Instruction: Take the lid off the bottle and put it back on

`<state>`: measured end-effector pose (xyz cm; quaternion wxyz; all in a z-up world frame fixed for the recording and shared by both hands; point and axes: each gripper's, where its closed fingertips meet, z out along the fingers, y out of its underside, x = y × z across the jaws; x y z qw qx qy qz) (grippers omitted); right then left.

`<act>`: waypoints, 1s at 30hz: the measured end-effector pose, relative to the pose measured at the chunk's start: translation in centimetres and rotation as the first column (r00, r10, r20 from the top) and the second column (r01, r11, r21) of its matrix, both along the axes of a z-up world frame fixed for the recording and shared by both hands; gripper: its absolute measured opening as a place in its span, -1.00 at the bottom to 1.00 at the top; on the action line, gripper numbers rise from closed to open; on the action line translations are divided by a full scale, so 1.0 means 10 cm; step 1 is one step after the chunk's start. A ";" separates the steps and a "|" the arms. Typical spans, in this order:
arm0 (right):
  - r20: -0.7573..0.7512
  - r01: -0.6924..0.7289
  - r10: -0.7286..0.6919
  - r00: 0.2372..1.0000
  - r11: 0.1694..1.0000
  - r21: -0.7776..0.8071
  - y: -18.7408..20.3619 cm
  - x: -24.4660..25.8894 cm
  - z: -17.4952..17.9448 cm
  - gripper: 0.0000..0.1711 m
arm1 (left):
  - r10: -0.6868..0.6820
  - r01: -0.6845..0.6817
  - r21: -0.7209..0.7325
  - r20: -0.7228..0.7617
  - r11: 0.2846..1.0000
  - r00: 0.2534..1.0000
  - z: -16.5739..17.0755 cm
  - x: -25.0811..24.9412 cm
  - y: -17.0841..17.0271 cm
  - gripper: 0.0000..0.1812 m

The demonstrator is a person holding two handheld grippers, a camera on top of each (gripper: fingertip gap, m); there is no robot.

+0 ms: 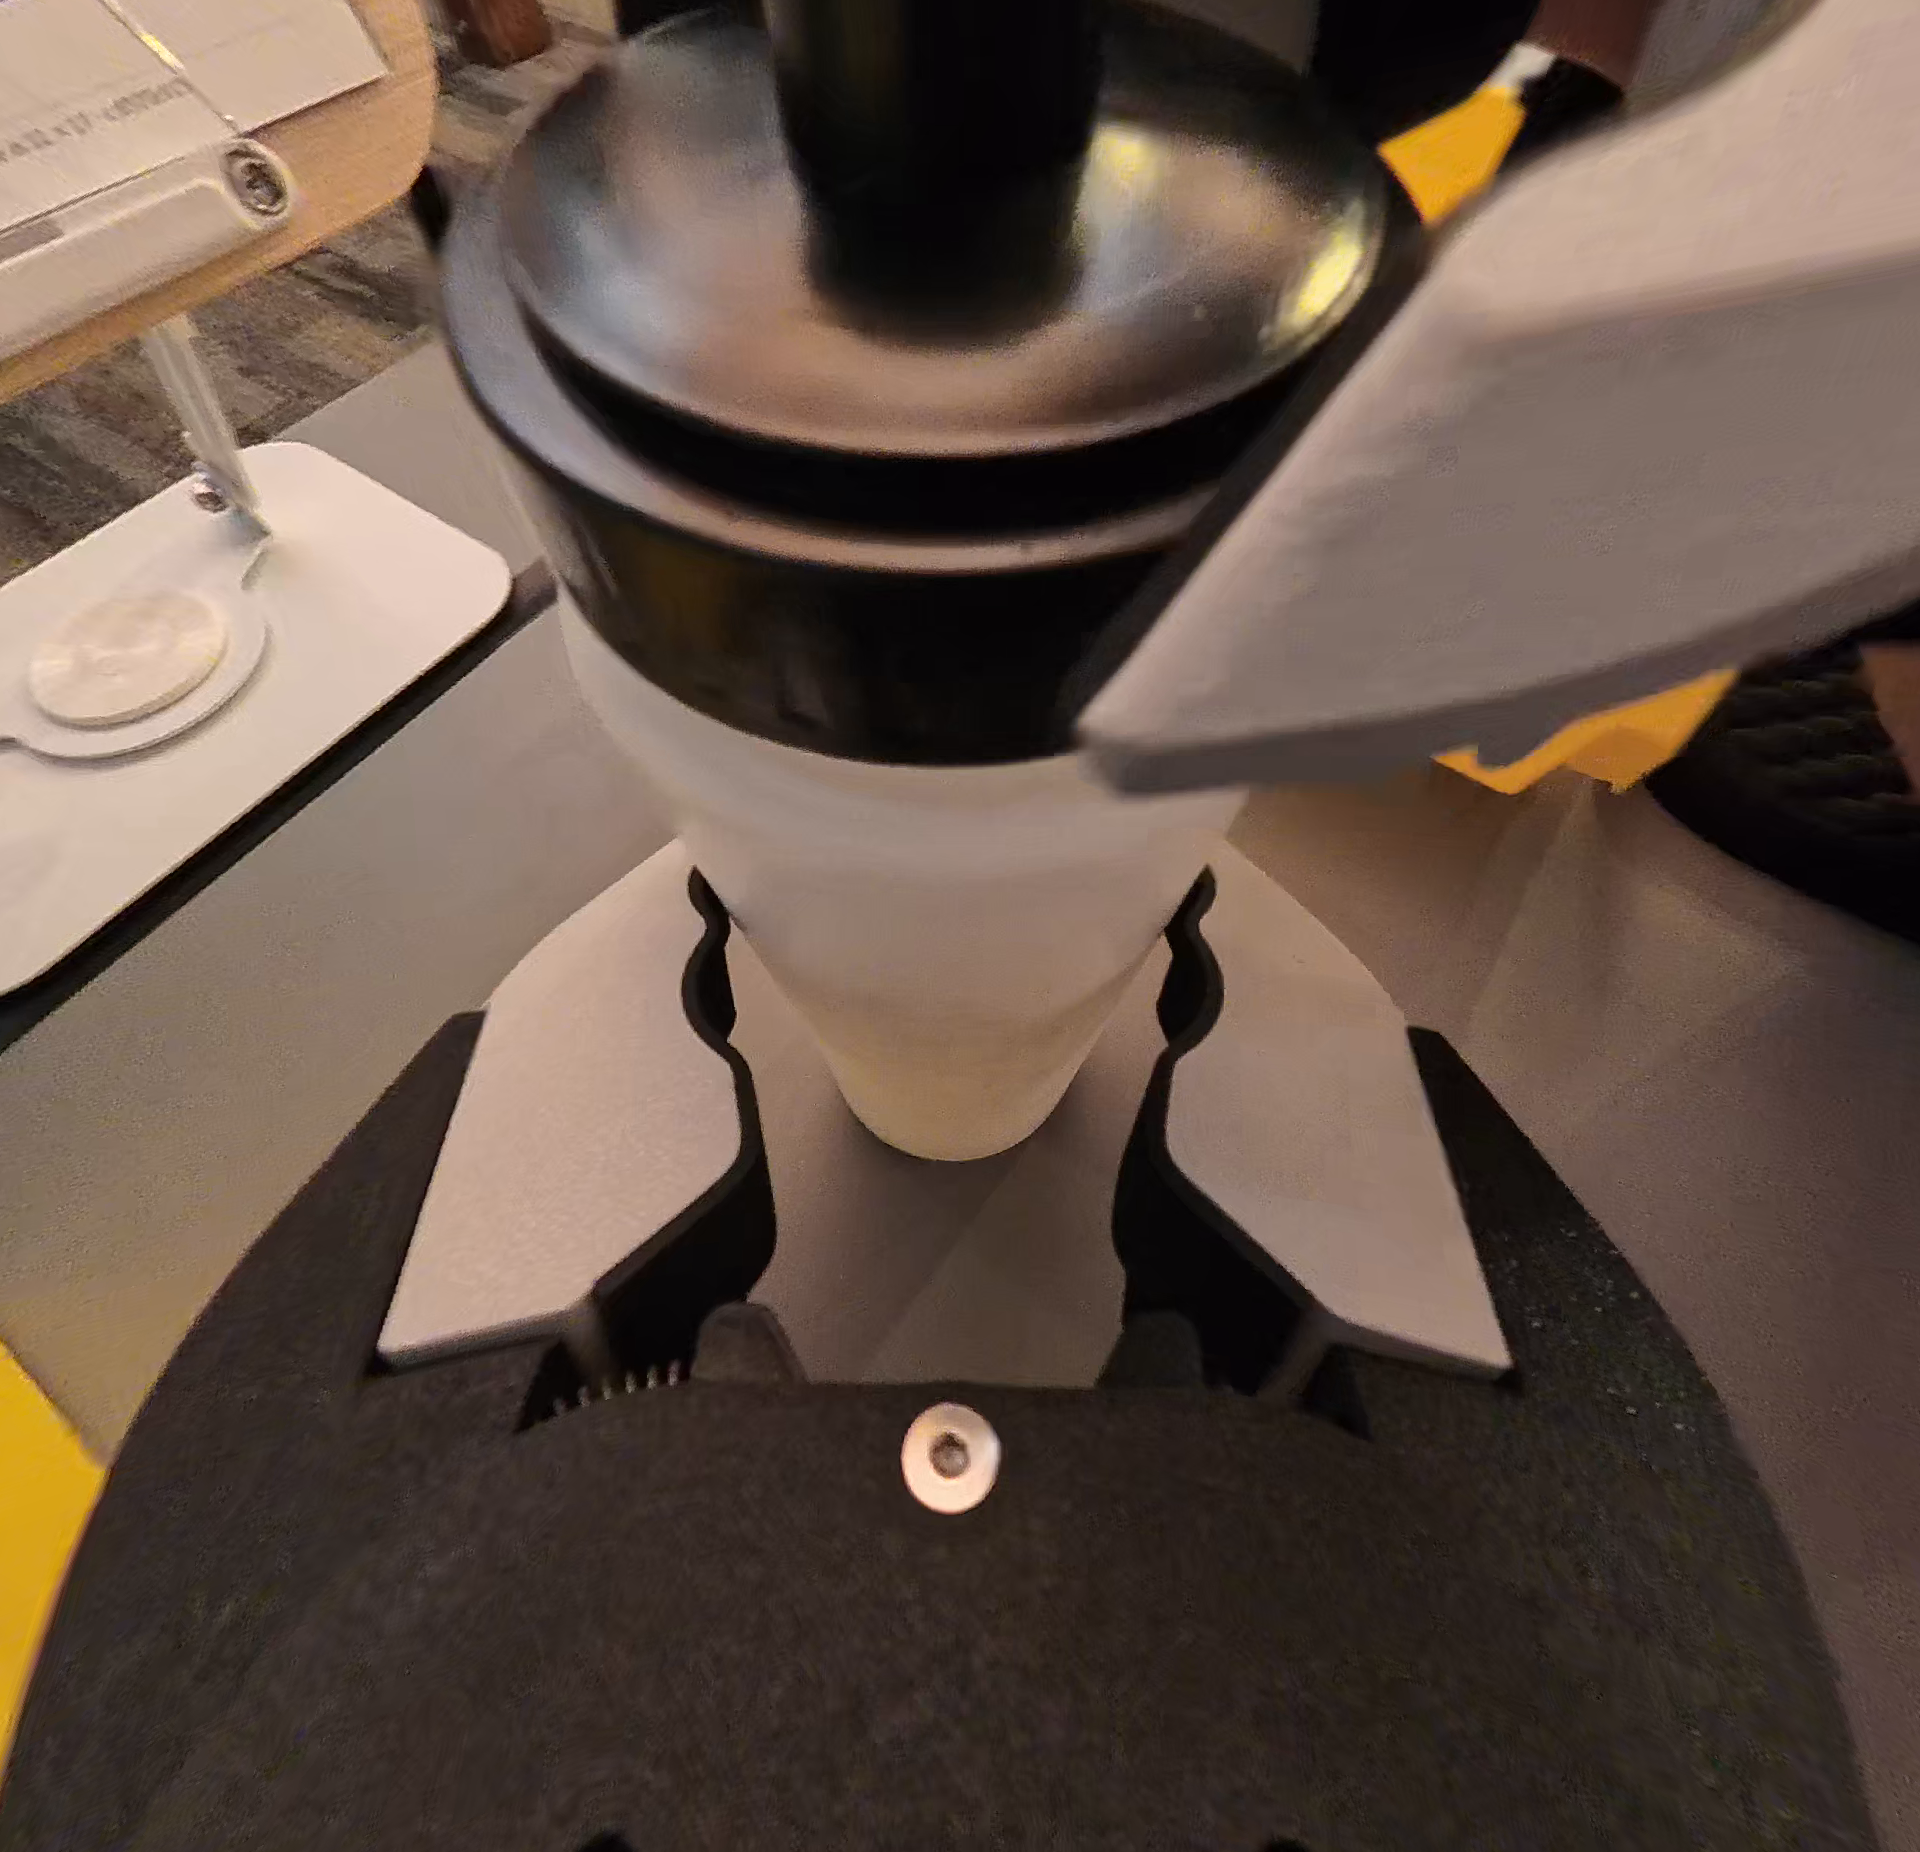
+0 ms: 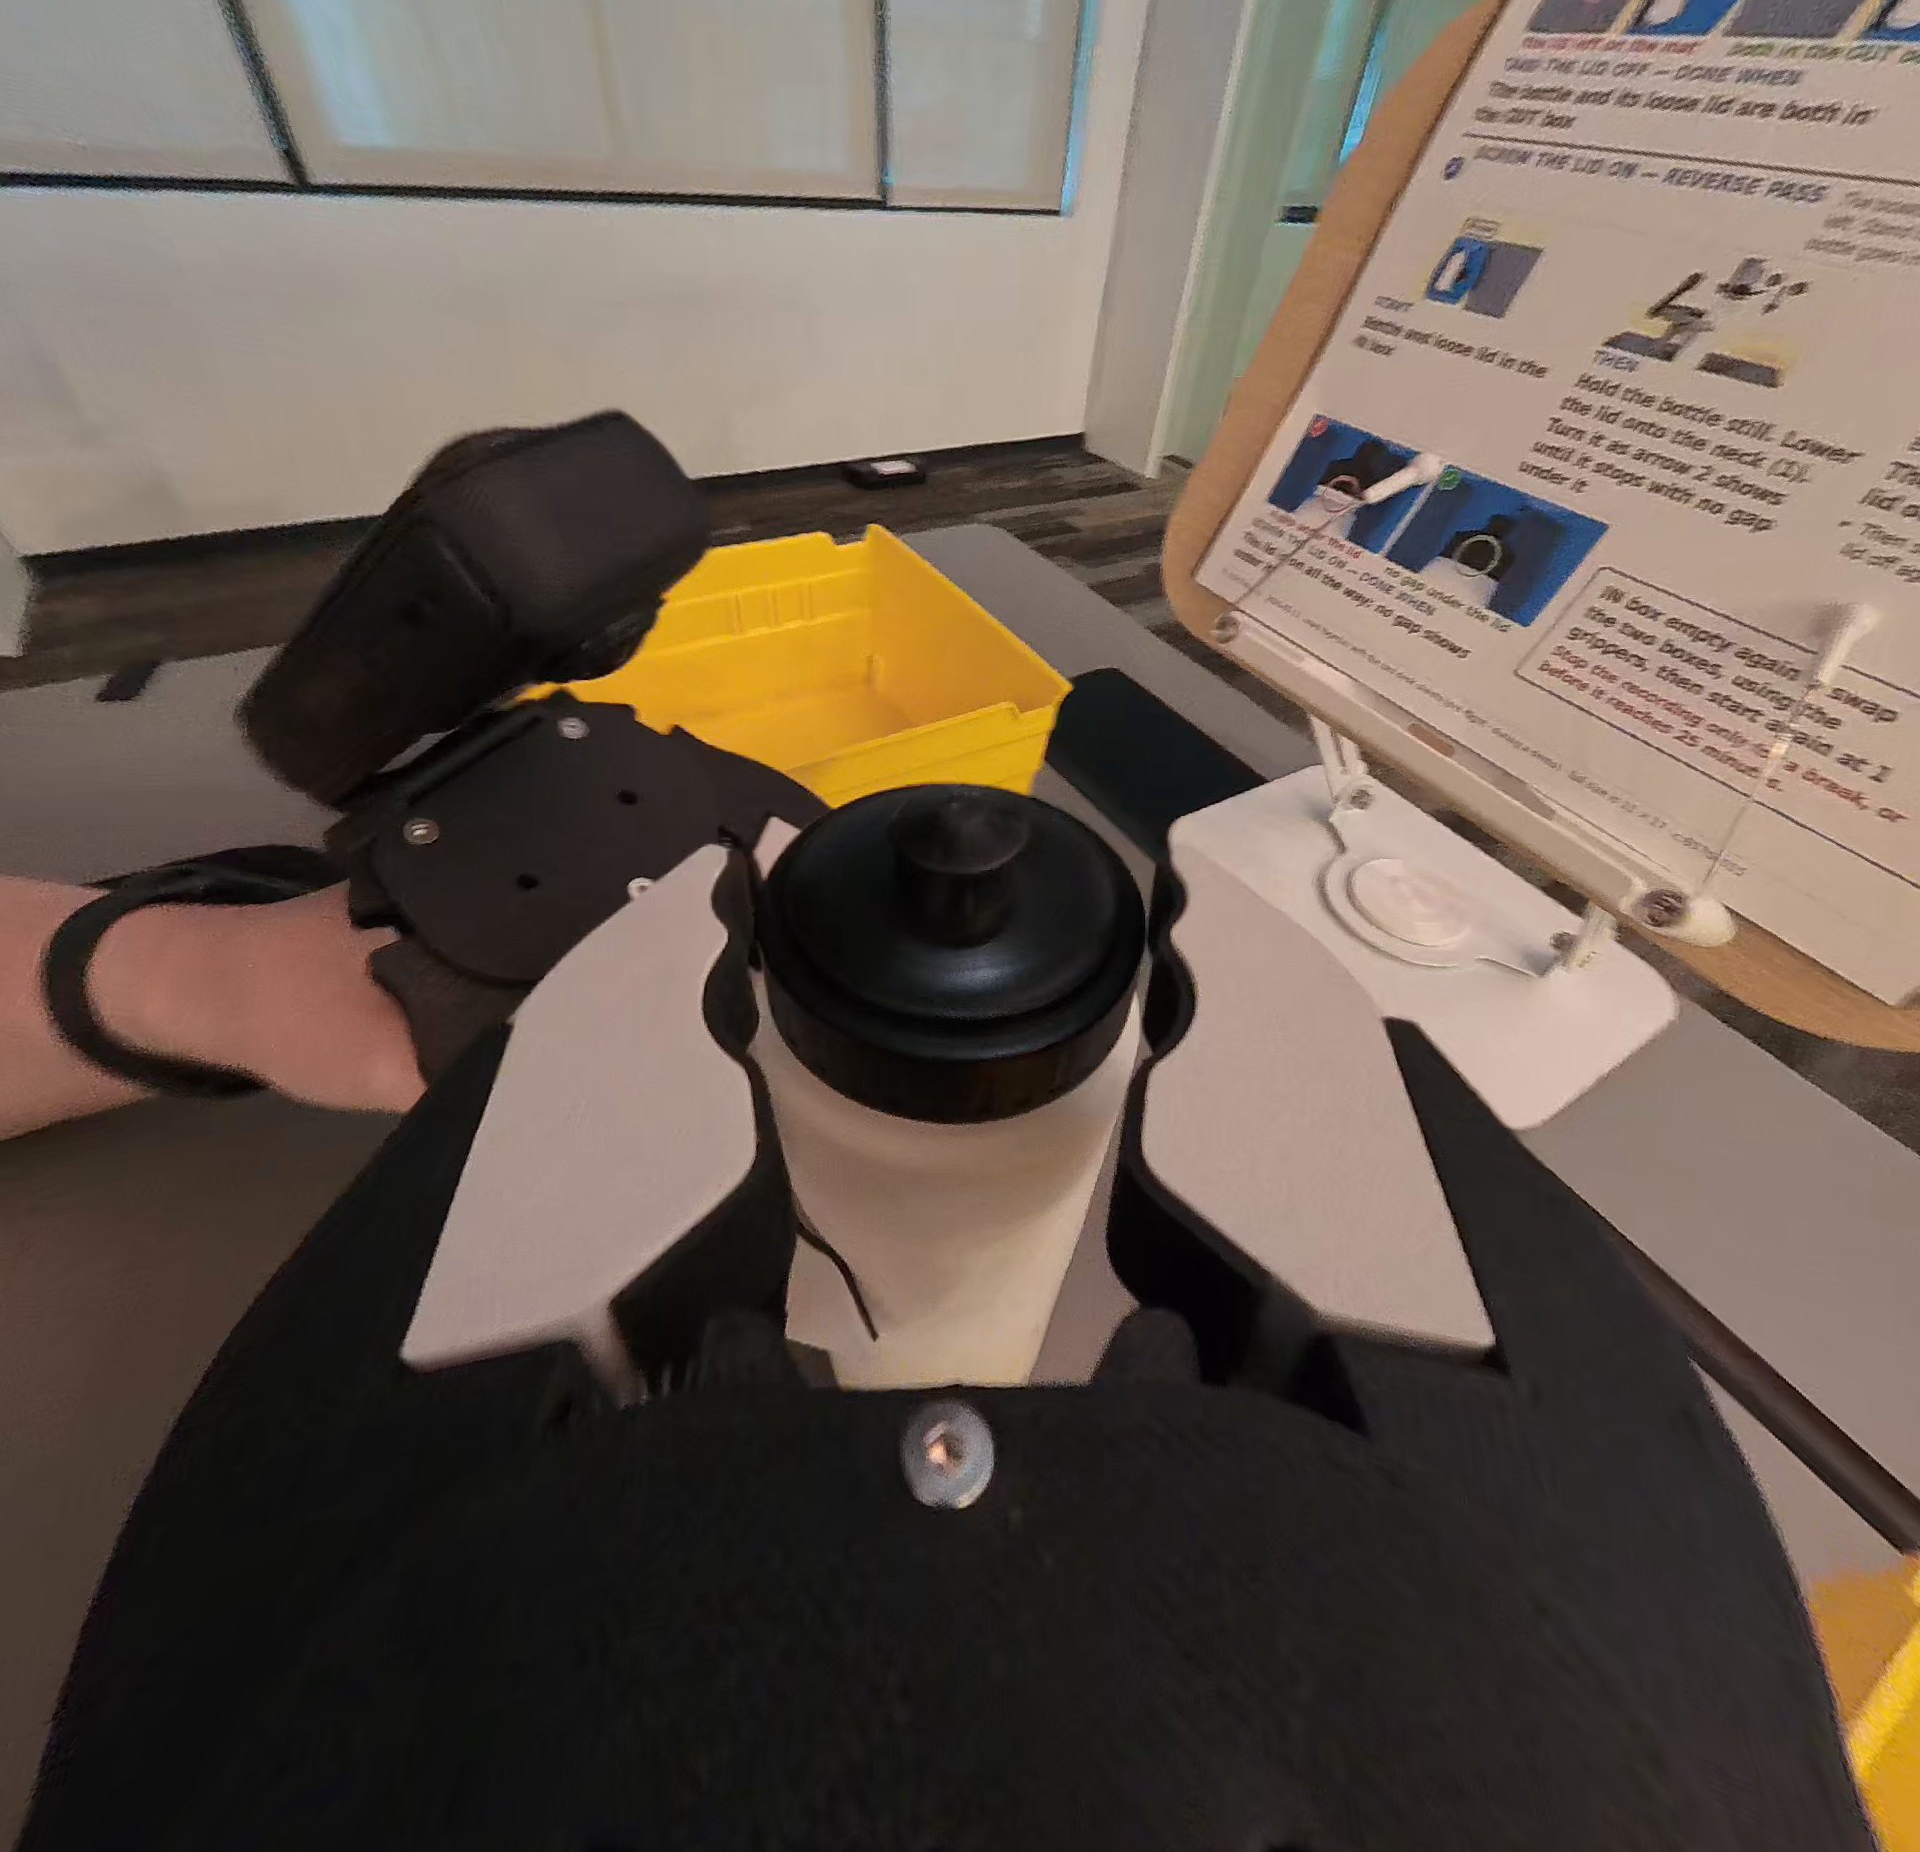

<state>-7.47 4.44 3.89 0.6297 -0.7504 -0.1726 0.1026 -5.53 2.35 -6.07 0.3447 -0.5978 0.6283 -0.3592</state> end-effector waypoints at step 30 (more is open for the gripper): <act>-0.029 -0.225 0.224 0.974 0.973 -0.050 -0.17 0.00 0.01 -0.10 | -0.085 0.085 -0.011 -0.013 0.996 0.996 0.00 -0.01 -0.10 -0.10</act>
